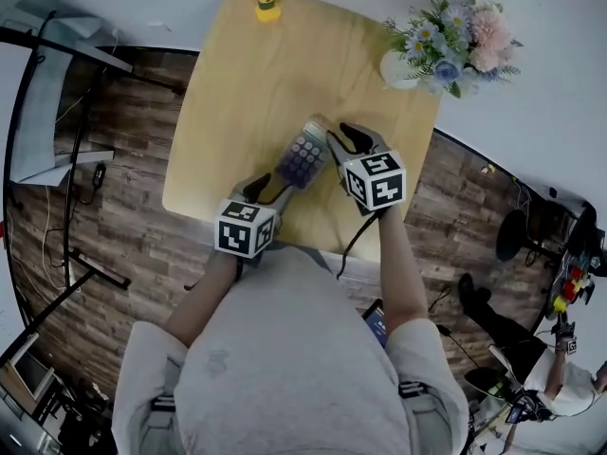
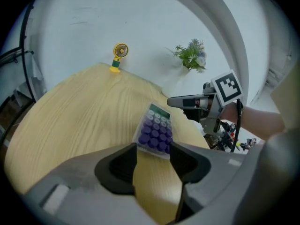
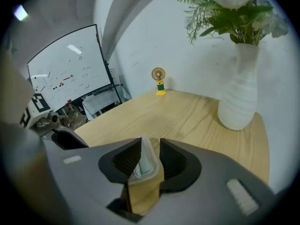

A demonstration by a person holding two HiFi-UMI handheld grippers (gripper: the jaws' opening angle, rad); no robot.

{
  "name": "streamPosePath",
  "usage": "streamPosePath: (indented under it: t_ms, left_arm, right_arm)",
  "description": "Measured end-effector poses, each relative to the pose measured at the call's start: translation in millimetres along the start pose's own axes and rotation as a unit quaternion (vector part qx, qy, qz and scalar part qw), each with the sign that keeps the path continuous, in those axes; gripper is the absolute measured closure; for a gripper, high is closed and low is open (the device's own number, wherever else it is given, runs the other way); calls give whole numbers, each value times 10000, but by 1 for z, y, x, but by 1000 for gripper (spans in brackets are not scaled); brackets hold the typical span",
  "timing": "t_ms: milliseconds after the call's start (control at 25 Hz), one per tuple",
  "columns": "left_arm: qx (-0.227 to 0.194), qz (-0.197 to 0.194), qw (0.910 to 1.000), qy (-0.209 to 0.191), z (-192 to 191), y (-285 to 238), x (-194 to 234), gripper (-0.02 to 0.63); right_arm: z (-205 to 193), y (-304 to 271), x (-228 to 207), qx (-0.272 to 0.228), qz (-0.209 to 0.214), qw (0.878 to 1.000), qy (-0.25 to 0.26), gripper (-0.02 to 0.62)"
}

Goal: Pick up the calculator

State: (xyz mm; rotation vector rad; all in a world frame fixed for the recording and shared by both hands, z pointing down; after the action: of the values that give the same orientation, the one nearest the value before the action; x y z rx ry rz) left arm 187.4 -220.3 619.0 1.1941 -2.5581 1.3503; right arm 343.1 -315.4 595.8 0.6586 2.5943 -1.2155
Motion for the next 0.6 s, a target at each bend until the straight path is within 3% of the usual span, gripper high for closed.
streamPosePath:
  t_ms: [280, 600]
  left_arm:
    - [108, -5, 9973, 725, -11, -10, 2, 376]
    - [104, -22, 9932, 1156, -9, -19, 6, 376]
  right_arm:
    - [-7, -20, -5, 411, 327, 9986, -2, 445]
    - [-13, -33, -7, 687, 498, 9964, -33, 407]
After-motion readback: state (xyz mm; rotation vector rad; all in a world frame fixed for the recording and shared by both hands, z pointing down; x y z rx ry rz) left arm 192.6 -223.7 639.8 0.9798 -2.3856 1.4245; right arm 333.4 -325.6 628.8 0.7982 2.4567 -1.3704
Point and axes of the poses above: the fingertips, and each gripper's own axes: y backward along the fingers, x to its left, z out of its top, the point moved 4 cm from there along y, backward along the fingers, and after that the axes turned 13 degrees about -y, right-handed, at the moved point
